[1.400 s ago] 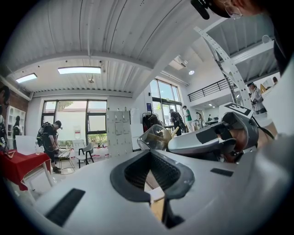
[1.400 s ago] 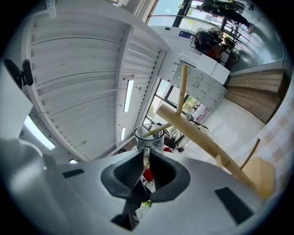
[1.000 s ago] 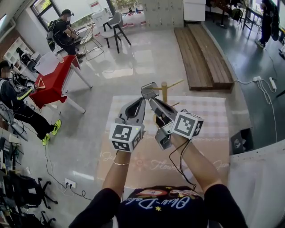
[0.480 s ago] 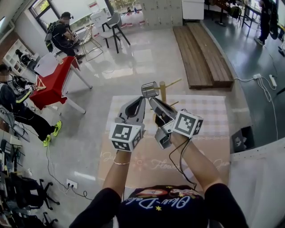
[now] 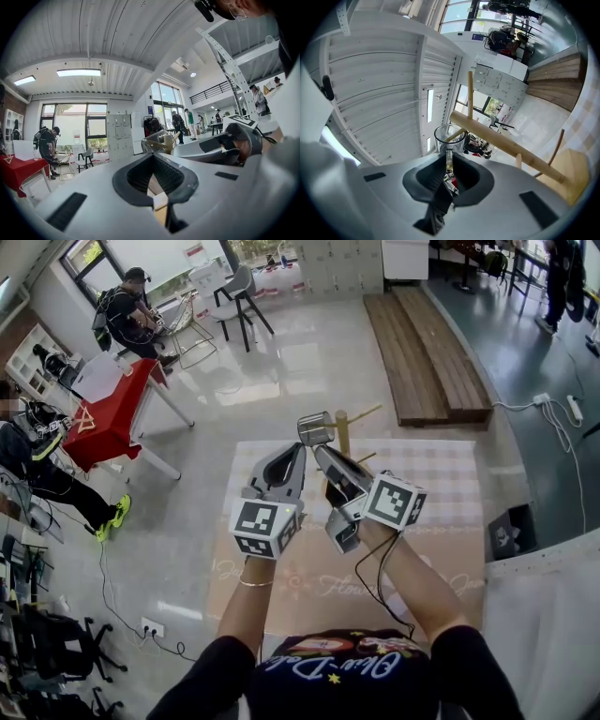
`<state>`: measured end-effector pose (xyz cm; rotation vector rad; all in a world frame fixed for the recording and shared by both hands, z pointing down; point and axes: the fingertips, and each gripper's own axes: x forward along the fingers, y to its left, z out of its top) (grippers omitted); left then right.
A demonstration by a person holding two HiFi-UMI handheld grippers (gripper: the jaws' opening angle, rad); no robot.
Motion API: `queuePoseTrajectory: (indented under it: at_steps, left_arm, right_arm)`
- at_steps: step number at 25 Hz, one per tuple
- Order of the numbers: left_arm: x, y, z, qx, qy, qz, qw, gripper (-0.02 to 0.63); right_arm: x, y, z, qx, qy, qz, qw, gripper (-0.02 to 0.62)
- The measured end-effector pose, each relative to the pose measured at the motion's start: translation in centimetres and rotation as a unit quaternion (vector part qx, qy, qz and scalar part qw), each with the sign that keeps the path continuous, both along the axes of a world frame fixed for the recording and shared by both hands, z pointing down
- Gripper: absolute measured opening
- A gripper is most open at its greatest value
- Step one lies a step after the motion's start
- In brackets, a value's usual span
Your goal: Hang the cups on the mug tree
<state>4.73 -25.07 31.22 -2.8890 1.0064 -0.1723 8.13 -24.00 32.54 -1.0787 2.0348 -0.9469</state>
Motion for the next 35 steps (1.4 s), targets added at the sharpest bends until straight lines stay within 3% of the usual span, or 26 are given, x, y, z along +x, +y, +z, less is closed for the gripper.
queuePoseTrajectory:
  at_steps: [35]
  left_arm:
    - [0.1,0.1,0.5,0.003,0.004,-0.002,1.0,0.008]
  right_arm:
    - [-0.3,1.1,2.3,-0.009,0.069,-0.007,0.998,0.063]
